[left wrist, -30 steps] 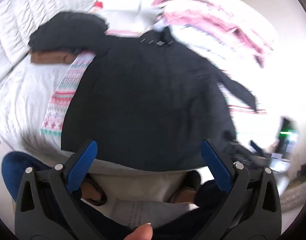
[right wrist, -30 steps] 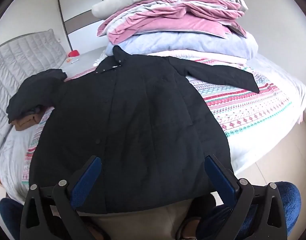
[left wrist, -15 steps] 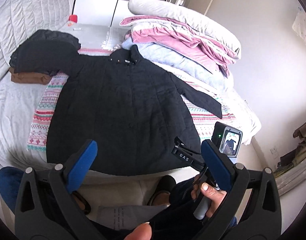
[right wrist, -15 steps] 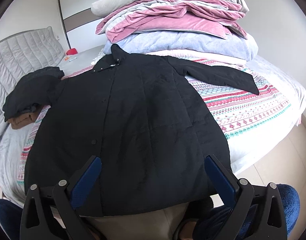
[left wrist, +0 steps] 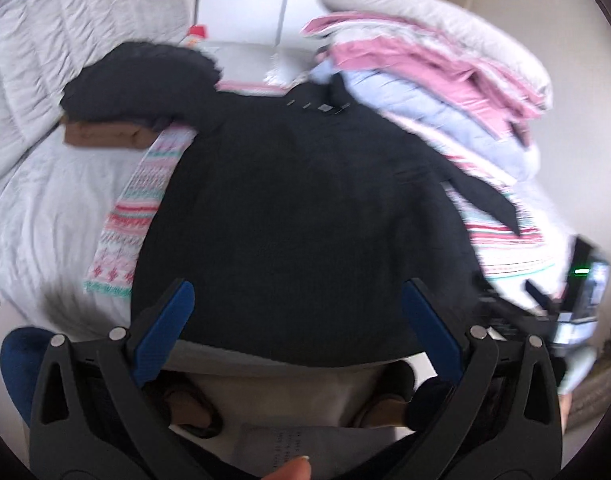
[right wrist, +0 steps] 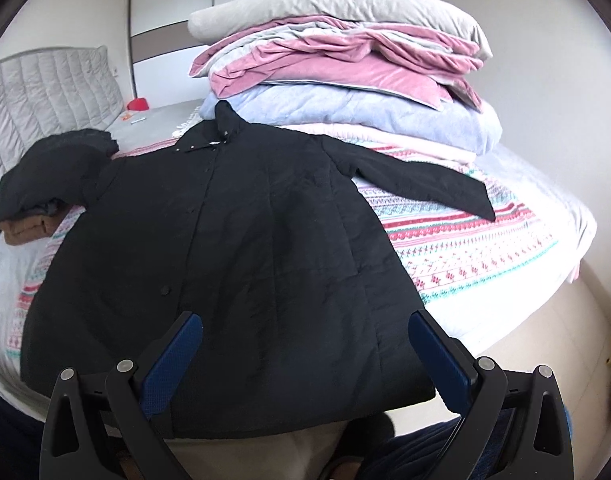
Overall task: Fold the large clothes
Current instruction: 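Move both tools toward the hem of the black coat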
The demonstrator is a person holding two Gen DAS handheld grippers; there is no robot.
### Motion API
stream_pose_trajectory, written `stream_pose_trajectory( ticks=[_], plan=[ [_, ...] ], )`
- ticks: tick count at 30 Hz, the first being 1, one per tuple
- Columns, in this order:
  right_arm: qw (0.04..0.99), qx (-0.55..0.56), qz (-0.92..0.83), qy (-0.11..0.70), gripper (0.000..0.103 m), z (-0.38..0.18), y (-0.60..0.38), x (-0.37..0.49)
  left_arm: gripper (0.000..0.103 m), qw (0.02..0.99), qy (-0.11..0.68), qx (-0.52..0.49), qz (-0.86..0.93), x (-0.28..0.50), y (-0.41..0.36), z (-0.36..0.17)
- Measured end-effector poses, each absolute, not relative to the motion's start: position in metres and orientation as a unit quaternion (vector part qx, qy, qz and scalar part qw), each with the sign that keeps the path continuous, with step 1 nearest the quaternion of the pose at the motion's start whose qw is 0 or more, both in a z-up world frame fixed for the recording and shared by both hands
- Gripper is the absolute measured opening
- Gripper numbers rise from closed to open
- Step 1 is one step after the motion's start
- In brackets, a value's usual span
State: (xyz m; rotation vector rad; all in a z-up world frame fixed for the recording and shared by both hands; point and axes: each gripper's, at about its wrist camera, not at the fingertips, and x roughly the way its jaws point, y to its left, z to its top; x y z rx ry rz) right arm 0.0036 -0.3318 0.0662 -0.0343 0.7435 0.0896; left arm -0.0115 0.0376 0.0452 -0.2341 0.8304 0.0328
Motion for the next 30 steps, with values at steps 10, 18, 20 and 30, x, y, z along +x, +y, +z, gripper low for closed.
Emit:
stream_pose_trajectory(
  ticks=[10,18,20,30],
  plan=[
    [0.934,-0.047,0.052,0.35,0.103,0.066,-0.32,0.002,0.103,0.904,0.416,-0.081,0.056,-0.007,0.047,0.014],
    [0.935,-0.051,0.05,0.347,0.103,0.066,-0.322,0.005,0.103,0.903,0.418,-0.079,0.065,-0.001,0.048,0.008],
    [0.936,-0.051,0.047,0.346,0.103,0.065,-0.32,0.001,0.103,0.905,0.413,-0.075,0.068,0.001,0.048,0.008],
    [0.936,-0.078,0.008,0.344,0.103,0.062,-0.323,0.018,0.103,0.916,0.391,-0.046,0.081,0.022,0.05,0.007]
  ],
)
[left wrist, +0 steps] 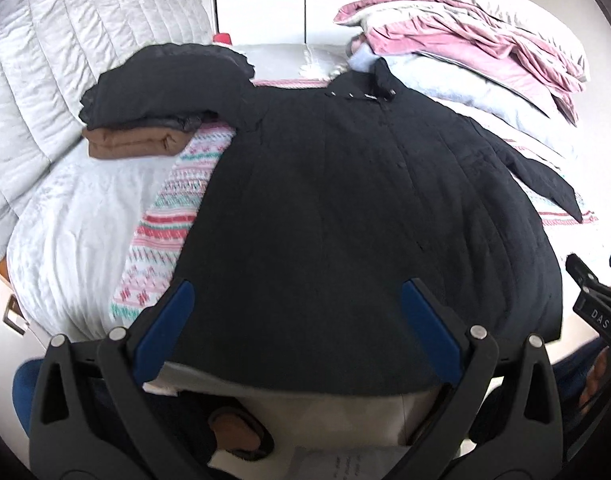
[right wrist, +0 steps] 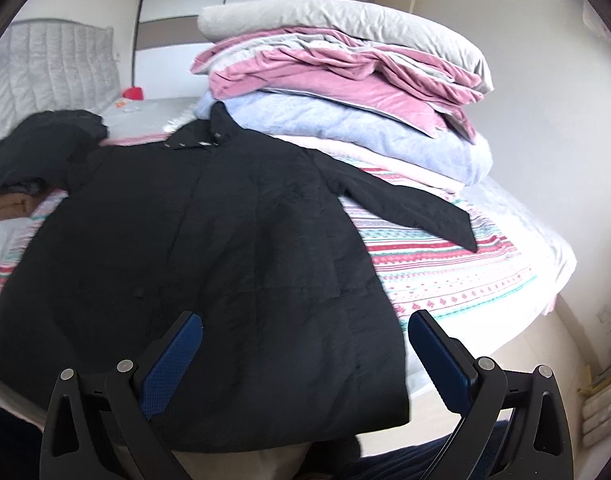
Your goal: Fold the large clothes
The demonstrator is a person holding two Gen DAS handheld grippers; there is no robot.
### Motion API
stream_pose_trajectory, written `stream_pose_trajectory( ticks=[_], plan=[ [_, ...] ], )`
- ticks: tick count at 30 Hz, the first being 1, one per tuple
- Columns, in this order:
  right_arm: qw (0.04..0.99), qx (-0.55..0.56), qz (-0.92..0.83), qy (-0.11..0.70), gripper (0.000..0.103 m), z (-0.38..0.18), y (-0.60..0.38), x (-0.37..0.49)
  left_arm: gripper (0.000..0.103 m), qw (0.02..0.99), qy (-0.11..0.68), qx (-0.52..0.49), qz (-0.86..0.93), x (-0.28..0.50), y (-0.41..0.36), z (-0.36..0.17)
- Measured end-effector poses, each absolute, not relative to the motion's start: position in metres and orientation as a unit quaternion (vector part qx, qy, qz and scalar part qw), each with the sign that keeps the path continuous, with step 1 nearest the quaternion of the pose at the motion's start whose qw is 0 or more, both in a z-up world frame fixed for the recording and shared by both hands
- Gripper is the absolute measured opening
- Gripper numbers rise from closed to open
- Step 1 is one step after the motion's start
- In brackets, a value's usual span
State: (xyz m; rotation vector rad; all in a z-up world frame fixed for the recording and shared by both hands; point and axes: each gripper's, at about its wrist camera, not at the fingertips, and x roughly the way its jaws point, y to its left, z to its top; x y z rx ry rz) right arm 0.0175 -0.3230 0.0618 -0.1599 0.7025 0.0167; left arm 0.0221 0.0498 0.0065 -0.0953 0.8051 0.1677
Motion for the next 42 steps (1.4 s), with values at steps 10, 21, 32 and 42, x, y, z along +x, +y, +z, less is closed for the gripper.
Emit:
stream_pose_trajectory(
  ticks=[10,21,32,42],
  plan=[
    [0.933,-0.085,-0.016,0.348,0.103,0.047,-0.336,0.043,0.103,0.905,0.408,-0.057,0.104,0.057,0.089,-0.023],
    [0.896,-0.008,-0.03,0.442,0.103,-0.03,-0.413,0.086,0.101,0.877,0.455,-0.099,0.12,0.061,0.14,-0.081],
    [0.855,0.106,0.056,0.505,0.006,-0.054,-0.461,0.092,0.016,0.873,0.47,-0.101,0.078,0.06,0.127,-0.088],
    [0.887,0.104,0.026,0.45,0.004,-0.013,-0.491,0.076,0.009,0.879,0.461,-0.087,0.086,0.026,0.12,-0.058]
  ],
)
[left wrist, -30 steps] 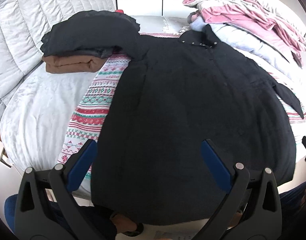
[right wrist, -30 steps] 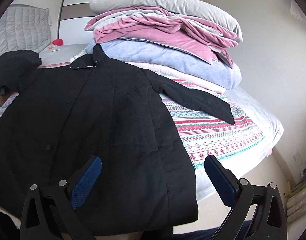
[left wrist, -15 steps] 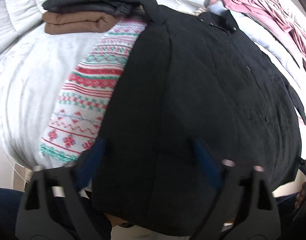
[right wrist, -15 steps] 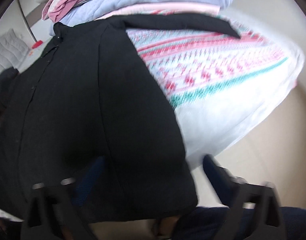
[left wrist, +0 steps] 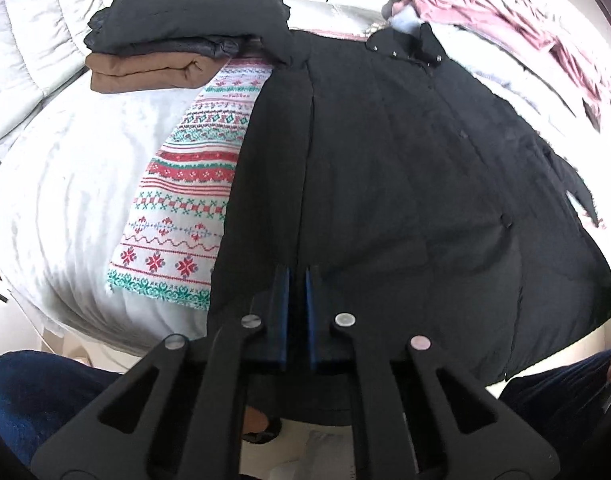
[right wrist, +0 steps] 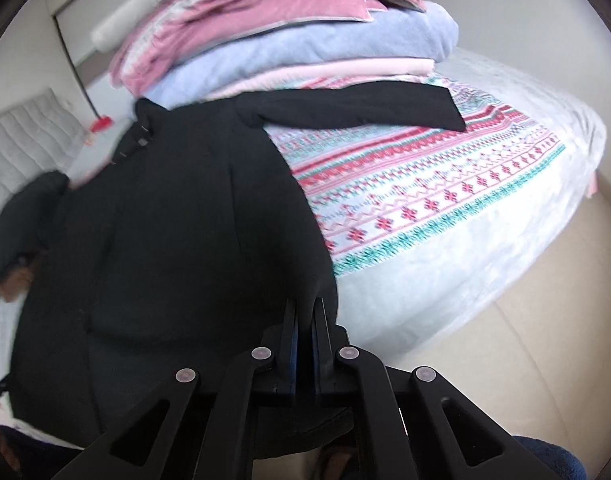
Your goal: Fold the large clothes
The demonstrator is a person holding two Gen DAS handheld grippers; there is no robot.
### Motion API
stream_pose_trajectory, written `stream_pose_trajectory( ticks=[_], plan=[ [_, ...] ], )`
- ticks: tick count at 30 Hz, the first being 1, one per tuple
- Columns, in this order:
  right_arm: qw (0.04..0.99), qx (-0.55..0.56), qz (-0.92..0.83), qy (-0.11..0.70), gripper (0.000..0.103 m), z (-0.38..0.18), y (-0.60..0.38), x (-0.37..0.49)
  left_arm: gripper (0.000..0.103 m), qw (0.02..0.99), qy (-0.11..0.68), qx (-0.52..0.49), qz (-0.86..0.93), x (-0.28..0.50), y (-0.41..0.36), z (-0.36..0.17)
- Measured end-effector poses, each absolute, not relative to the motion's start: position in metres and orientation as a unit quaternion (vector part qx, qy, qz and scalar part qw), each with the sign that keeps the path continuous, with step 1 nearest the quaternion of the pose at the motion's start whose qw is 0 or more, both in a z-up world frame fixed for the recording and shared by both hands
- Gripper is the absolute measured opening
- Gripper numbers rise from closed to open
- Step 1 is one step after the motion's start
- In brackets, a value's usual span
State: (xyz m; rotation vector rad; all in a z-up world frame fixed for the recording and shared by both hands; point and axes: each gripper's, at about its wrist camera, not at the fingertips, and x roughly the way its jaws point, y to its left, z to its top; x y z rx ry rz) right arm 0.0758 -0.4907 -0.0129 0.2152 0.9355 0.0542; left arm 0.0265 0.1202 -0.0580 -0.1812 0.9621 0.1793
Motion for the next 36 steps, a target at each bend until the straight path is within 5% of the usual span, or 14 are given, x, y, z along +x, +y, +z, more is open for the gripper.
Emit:
stream_pose_trajectory(
  ticks=[5,8,9,10,13,21,32,35,36],
  plan=[
    [0.879,0.036,0.028,0.475,0.011,-0.013,-0.467,0.086,0.02,0.87,0.467,-0.113,0.108,0.03,0.136,-0.054],
    [0.9,0.052,0.008,0.432,0.051,0.013,-0.481,0.096,0.036,0.886,0.431,-0.119,0.121,0.032,0.141,-0.024],
    [0.909,0.056,-0.007,0.414,0.071,0.024,-0.488,0.104,0.049,0.895,0.414,-0.116,0.122,0.036,0.141,-0.011],
    [0.919,0.061,-0.023,0.389,0.078,0.038,-0.495,0.117,0.063,0.903,0.395,-0.108,0.126,0.044,0.138,0.003],
    [0.914,0.079,-0.031,0.396,0.078,0.051,-0.507,0.163,0.083,0.923,0.354,-0.085,0.121,0.077,0.124,0.033],
    [0.836,0.344,-0.037,0.426,0.078,0.002,-0.621,0.274,0.083,0.921,0.363,-0.121,0.07,0.199,0.101,0.022],
    [0.777,0.466,-0.131,0.403,0.075,-0.076,-0.697,0.345,0.083,0.882,0.442,-0.14,0.078,0.279,0.115,-0.047],
    [0.773,0.463,-0.158,0.404,0.061,-0.086,-0.702,0.363,0.084,0.887,0.443,-0.102,0.087,0.286,0.108,-0.051],
    [0.776,0.454,-0.166,0.405,0.046,-0.086,-0.699,0.371,0.084,0.885,0.448,-0.096,0.086,0.289,0.107,-0.055]
  ],
)
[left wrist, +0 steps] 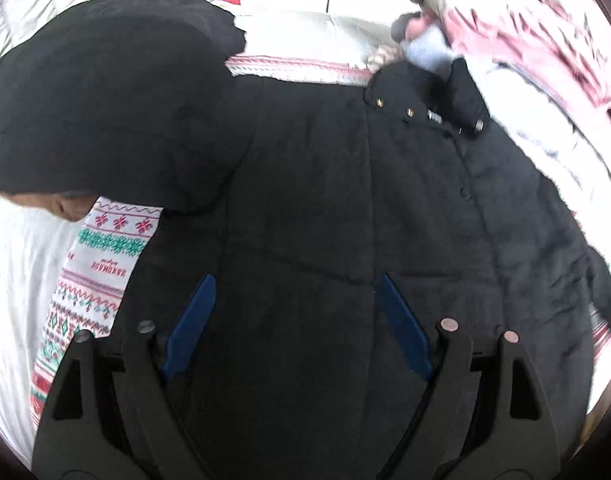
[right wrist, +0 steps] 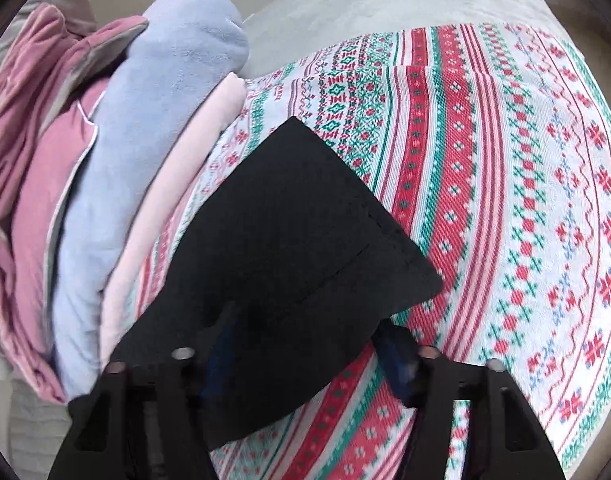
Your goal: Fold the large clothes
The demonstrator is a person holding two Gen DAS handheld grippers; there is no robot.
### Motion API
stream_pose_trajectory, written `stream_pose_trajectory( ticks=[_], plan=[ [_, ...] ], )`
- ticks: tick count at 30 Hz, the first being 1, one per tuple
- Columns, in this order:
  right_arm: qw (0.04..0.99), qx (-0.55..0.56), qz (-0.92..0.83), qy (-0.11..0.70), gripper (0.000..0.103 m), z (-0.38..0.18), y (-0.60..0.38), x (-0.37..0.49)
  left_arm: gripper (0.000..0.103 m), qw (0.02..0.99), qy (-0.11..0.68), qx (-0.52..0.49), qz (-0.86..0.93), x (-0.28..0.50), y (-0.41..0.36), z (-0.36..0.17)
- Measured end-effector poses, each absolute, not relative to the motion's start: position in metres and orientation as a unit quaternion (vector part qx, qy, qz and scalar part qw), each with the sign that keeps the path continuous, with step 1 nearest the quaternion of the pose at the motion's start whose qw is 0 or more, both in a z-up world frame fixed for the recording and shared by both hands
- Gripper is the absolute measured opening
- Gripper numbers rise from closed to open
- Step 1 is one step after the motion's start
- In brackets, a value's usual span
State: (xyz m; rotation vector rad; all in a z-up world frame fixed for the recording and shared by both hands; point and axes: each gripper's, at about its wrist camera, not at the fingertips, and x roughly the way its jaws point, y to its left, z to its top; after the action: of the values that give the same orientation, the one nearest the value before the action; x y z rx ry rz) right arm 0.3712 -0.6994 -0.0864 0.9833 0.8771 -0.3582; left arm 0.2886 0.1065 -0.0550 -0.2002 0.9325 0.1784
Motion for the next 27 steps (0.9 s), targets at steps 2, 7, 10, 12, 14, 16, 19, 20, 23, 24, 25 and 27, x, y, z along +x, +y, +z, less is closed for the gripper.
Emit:
stream_pose_trajectory(
  ticks=[2,7,10,12,14,16,19,20,23,24,25,27],
  plan=[
    [0.787,0.433,-0.168,0.406,0.017,-0.086,-0.698,0.382,0.084,0.879,0.461,-0.093,0.083,0.293,0.104,-0.062],
    [0.852,0.364,-0.199,0.319,0.011,-0.027,-0.693,0.381,0.084,0.871,0.472,-0.109,0.075,0.3,0.108,-0.062],
    [0.879,0.3,-0.224,0.295,0.01,0.005,-0.678,0.383,0.084,0.874,0.465,-0.116,0.074,0.301,0.112,-0.058],
    [0.868,0.283,-0.25,0.323,0.01,-0.007,-0.676,0.39,0.084,0.87,0.473,-0.12,0.073,0.303,0.113,-0.062],
    [0.842,0.291,-0.271,0.365,0.01,-0.036,-0.681,0.397,0.084,0.862,0.484,-0.131,0.068,0.304,0.117,-0.067],
    [0.826,0.323,-0.278,0.369,0.01,-0.052,-0.69,0.39,0.084,0.859,0.486,-0.147,0.067,0.303,0.123,-0.066],
    [0.85,0.303,-0.281,0.327,0.01,-0.031,-0.68,0.381,0.084,0.861,0.476,-0.164,0.068,0.297,0.132,-0.058],
    [0.861,0.287,-0.28,0.313,0.01,-0.021,-0.671,0.379,0.084,0.862,0.473,-0.167,0.069,0.296,0.135,-0.056],
    [0.904,0.215,-0.265,0.258,0.01,0.019,-0.633,0.377,0.084,0.858,0.479,-0.173,0.072,0.294,0.135,-0.058],
    [0.919,0.19,-0.253,0.236,0.01,0.035,-0.614,0.374,0.084,0.854,0.485,-0.176,0.067,0.295,0.134,-0.061],
    [0.929,0.171,-0.243,0.221,0.01,0.048,-0.597,0.372,0.084,0.85,0.491,-0.179,0.061,0.296,0.133,-0.063],
    [0.945,0.138,-0.221,0.196,0.01,0.066,-0.565,0.367,0.084,0.845,0.5,-0.18,0.053,0.298,0.128,-0.065]
  ],
)
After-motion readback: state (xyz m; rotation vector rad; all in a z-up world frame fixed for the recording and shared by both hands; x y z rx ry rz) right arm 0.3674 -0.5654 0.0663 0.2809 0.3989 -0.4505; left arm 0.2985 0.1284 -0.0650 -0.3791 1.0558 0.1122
